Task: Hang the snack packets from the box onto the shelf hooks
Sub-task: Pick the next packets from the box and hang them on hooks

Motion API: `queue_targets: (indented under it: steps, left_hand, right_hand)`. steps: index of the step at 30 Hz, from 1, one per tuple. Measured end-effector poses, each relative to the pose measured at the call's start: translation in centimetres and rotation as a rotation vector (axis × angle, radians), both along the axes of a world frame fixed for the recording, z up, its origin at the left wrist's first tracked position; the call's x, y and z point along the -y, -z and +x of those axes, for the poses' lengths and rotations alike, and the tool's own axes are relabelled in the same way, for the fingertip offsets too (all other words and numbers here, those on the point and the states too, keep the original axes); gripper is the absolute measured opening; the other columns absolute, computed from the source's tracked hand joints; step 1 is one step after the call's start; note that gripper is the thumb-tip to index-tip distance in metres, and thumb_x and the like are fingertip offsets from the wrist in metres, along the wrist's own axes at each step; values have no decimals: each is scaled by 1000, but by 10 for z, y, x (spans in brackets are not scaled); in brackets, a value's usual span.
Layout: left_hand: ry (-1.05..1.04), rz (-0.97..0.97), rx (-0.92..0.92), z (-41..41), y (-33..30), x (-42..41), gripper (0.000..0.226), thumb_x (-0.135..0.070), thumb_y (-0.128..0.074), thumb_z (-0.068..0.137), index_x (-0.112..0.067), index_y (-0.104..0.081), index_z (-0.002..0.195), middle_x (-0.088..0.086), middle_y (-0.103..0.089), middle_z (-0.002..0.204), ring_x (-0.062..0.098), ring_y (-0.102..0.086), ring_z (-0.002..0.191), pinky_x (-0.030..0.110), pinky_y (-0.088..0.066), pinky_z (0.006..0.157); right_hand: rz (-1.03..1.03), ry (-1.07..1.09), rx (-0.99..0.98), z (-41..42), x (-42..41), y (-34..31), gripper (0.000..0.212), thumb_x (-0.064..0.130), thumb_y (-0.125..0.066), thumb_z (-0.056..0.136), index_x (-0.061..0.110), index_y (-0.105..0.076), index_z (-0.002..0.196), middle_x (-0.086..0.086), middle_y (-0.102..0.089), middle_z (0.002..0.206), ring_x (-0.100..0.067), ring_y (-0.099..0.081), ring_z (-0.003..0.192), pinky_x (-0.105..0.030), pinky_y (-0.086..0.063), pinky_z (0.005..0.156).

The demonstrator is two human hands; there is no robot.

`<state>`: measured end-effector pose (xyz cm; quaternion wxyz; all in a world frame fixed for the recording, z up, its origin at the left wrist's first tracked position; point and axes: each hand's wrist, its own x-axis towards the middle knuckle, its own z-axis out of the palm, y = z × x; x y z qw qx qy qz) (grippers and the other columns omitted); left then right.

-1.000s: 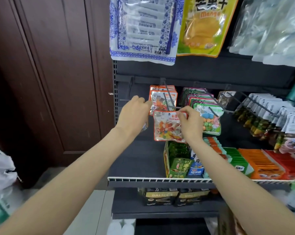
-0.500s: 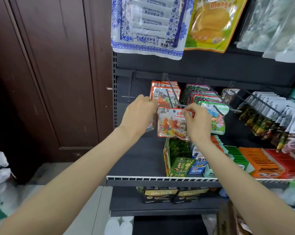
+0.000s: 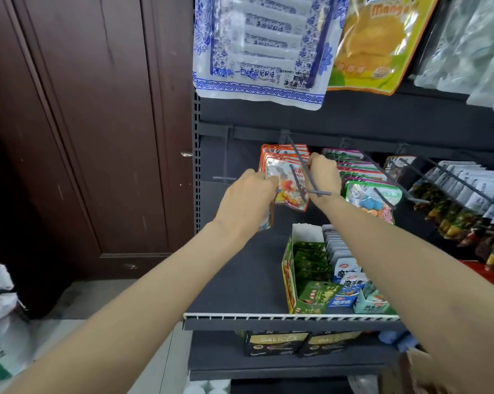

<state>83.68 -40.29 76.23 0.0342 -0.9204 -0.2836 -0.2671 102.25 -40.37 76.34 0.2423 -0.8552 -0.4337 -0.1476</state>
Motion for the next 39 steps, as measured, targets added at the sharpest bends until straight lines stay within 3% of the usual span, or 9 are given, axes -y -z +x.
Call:
queue_targets:
  steps: [5, 11, 15, 18, 24, 29, 34, 37, 39]
  left_hand:
    - [44, -264, 209, 11, 16, -7, 23, -1, -54, 87, -17, -67, 95, 5, -67, 93, 22, -62, 86, 40, -53, 77]
    - [190, -493, 280, 45, 22, 41, 13, -9, -61, 88, -11, -73, 93, -1, -70, 90, 9, -59, 83, 17, -44, 78]
    - [275, -567, 337, 91, 16, 89, 10, -9, -64, 87, -11, -73, 90, -1, -70, 84, 9, -63, 80, 18, -48, 75]
    - [315, -590, 415, 129, 11, 134, 11, -9, -65, 86, -10, -72, 95, 1, -70, 88, 9, -62, 80, 13, -45, 73]
    - [193, -309, 347, 189, 30, 197, 41, -24, -61, 90, -23, -54, 130, 3, -49, 125, 16, -44, 114, 26, -34, 100]
    - [239, -583, 332, 236, 31, 220, 56, -28, -61, 91, -28, -39, 142, 5, -54, 111, 16, -52, 94, 20, -36, 73]
    - [175, -654, 315, 273, 33, 211, 62, -16, -63, 90, -25, -35, 145, 6, -37, 149, 20, -36, 136, 20, -27, 103]
    - [140, -645, 316, 290, 36, 202, 59, -18, -62, 90, -24, -37, 143, 11, -45, 144, 27, -47, 127, 27, -34, 102]
    - [118, -627, 316, 297, 41, 196, 58, -20, -62, 91, -24, -38, 143, 13, -50, 139, 34, -57, 110, 31, -41, 96]
  right_hand:
    - [183, -149, -113, -7, 37, 20, 30, 7, -46, 95, 6, -50, 125, -18, -54, 120, -32, -54, 104, -28, -38, 75]
    - [262, -471, -495, -14, 140, 51, 10, 23, -52, 95, 20, -57, 103, 4, -65, 95, -12, -62, 91, -32, -50, 80]
    - [264, -545, -645, 11, 196, 57, 26, 19, -64, 88, 36, -49, 102, -14, -63, 83, -23, -61, 75, -41, -47, 70]
    - [404, -503, -721, 43, 237, 54, 32, 7, -63, 88, 28, -41, 98, -7, -62, 75, -12, -63, 70, -30, -51, 66]
    - [687, -433, -717, 124, 313, 39, 53, -4, -58, 87, 39, -41, 112, -12, -63, 103, -17, -64, 80, -28, -54, 70]
    - [578, -381, -558, 176, 322, 39, 28, -4, -54, 89, 17, -65, 105, 16, -59, 85, 8, -47, 64, -11, -37, 63]
    - [580, -275, -640, 202, 306, 48, 31, 1, -53, 92, 17, -67, 114, 3, -63, 121, 9, -54, 84, -8, -44, 79]
    - [582, -241, -699, 215, 296, 51, 34, 4, -52, 94, 18, -62, 123, 0, -58, 128, -9, -57, 94, -23, -47, 77]
    - [591, -261, -720, 221, 290, 54, 35, 4, -51, 94, 19, -59, 126, -3, -55, 133, -10, -57, 91, -18, -45, 75]
